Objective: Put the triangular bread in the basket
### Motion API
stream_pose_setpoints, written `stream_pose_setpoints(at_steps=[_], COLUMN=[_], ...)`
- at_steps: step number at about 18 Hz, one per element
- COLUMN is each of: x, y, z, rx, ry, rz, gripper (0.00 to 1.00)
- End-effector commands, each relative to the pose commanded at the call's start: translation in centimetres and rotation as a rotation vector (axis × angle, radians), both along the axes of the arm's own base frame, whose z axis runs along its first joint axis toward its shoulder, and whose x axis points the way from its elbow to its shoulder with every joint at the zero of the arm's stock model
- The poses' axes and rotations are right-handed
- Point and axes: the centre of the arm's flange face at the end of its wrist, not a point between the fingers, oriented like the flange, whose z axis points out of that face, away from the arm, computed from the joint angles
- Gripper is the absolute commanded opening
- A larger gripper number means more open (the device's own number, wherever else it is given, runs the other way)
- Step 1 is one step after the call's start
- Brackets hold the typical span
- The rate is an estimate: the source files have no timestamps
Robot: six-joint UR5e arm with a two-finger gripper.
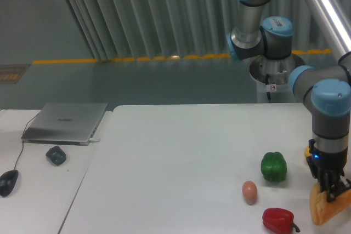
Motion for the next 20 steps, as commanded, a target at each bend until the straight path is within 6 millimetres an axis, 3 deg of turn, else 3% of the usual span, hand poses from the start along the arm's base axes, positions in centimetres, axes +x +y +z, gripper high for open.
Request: stream_pose_setpoints(at_steps=[7,12,14,17,20], x=[-2.2,-4.2,-6.1,-8.1,-9.8], y=[-6.7,-10.8,-13.3,-13.4,-13.9], z=[3.4,4.5,5.3,7.1,7.1], rx=[-0.081,-0.097,-0.107,-0.081,-0.075], ry=[-0.057,-0.07,-0.032,0.127,0.19], rz=[-0.126,-0.152,-0.235,-0.244,-0.207], gripper=[0.24,0.24,0.24,0.24,0.24])
